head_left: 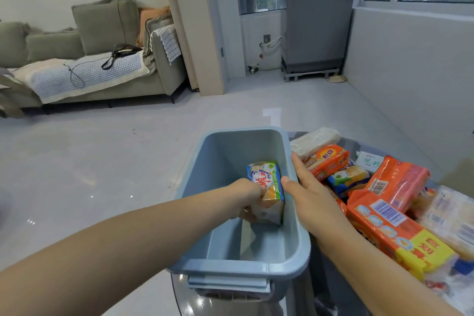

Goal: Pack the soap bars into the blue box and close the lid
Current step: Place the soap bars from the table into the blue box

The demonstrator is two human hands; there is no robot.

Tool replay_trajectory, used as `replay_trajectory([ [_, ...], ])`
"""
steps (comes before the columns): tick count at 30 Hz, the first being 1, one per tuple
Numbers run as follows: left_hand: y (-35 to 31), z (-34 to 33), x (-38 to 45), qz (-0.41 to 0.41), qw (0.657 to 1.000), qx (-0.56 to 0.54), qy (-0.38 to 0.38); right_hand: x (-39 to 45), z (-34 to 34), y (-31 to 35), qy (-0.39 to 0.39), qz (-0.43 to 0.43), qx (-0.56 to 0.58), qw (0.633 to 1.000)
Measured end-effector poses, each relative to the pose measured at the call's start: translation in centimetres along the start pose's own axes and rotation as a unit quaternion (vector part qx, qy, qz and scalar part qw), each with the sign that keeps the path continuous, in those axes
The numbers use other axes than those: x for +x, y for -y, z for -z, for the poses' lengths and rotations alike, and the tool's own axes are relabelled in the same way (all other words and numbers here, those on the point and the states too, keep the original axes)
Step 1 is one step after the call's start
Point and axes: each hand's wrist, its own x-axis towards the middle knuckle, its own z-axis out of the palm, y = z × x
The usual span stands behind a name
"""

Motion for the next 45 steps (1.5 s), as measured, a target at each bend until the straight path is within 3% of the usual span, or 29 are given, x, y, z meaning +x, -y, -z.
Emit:
replay_trajectory([
  [6, -1.9, 0.1, -3.9, -0.142, 0.973, 0.165, -0.070, -1.1, 0.7, 0.6, 0.012, 0.018, 0.011, 1.000],
  [11, -2.1, -0.1, -8.7, -0.261, 0.947, 0.154, -0.106, -3.2, 1.9, 0.5, -0.008, 0.061, 0.001, 0.998],
  [16, -1.4, -1.9, -12.8, -0.384, 0.907, 0.127, -0.116, -5.1, 4.5, -0.2, -0.090, 0.128, -0.032, 0.987],
  [21, -1.0, -5.1, -13.9, -0.442, 0.877, 0.156, -0.106, -6.4, 7.5, -1.1, -0.141, 0.152, -0.082, 0.975],
  [26, -1.0, -8.5, -14.3, -0.445, 0.882, 0.138, -0.065, -6.8, 10.3, -2.7, -0.177, 0.133, -0.111, 0.969],
  [31, -0.5, -12.0, -12.9, -0.363, 0.927, 0.092, -0.007, -6.3, 12.9, -4.9, -0.209, 0.092, -0.175, 0.958],
  [39, 0.7, -15.3, -10.3, -0.231, 0.973, 0.010, 0.010, -4.7, 14.6, -6.2, -0.120, -0.014, -0.194, 0.973],
  [45, 1.1, -16.2, -9.5, -0.182, 0.982, -0.035, 0.047, -4.4, 14.8, -6.8, -0.061, -0.059, -0.166, 0.982],
])
